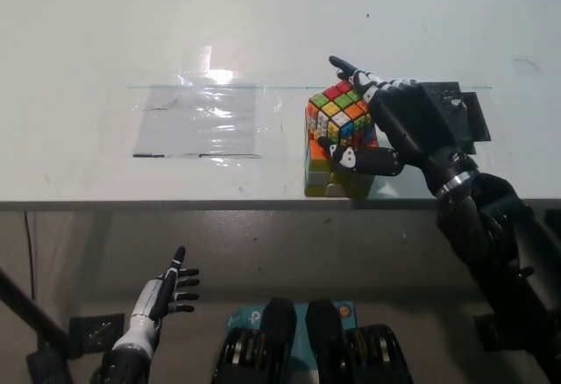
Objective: The robot uses its right hand to pick up the small cube kept on the middle on the desk and place it on the bigger cube kept next to it
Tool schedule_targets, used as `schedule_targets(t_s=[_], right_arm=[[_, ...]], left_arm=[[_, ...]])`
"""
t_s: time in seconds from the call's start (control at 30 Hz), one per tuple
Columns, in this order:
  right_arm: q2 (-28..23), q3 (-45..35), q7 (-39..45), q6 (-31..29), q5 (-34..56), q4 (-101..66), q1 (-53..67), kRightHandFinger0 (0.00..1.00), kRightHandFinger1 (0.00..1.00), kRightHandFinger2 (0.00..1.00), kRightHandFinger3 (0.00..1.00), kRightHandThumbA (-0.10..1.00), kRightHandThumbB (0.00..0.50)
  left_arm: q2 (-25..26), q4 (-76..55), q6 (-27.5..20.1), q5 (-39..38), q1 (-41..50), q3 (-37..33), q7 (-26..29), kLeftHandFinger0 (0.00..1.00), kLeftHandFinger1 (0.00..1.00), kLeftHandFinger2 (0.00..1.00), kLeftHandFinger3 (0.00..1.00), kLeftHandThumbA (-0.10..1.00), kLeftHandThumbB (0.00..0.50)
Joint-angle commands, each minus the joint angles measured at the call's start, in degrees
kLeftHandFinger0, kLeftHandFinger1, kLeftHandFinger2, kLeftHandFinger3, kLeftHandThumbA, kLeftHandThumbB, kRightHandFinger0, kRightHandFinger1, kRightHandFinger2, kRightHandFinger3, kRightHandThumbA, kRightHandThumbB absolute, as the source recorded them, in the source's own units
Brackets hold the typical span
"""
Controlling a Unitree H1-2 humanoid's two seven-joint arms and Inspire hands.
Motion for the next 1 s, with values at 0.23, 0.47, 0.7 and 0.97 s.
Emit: schedule_targets(t_s=[0.23,0.47,0.7,0.97], right_arm=[[-1.2,0.2,0.7,0.7,-1.9,-1.7,-1.7,0.18,0.36,0.73,1.00,0.63,0.254],[-1.4,0.1,0.6,1.0,-3.0,-2.1,-1.5,0.20,0.39,0.86,1.00,0.65,0.274],[-1.8,1.0,-1.3,2.3,-7.8,-2.5,-1.6,1.00,1.00,1.00,1.00,0.88,0.439],[-1.4,1.4,-1.0,2.9,-9.6,-3.8,-1.9,1.00,1.00,1.00,1.00,1.00,0.500]], left_arm=[[0.4,-1.5,-1.2,0.2,-1.3,0.0,0.5,0.66,0.65,0.71,0.72,0.96,0.085],[0.5,-0.1,-2.2,0.4,-1.5,-0.2,0.5,0.62,0.62,0.69,0.71,0.97,0.110],[0.2,-2.1,-0.1,-0.3,-1.0,0.5,0.4,0.62,0.62,0.69,0.69,0.95,0.113],[0.4,-0.4,-2.4,-0.3,-1.4,0.3,0.1,0.61,0.62,0.68,0.69,0.95,0.088]])
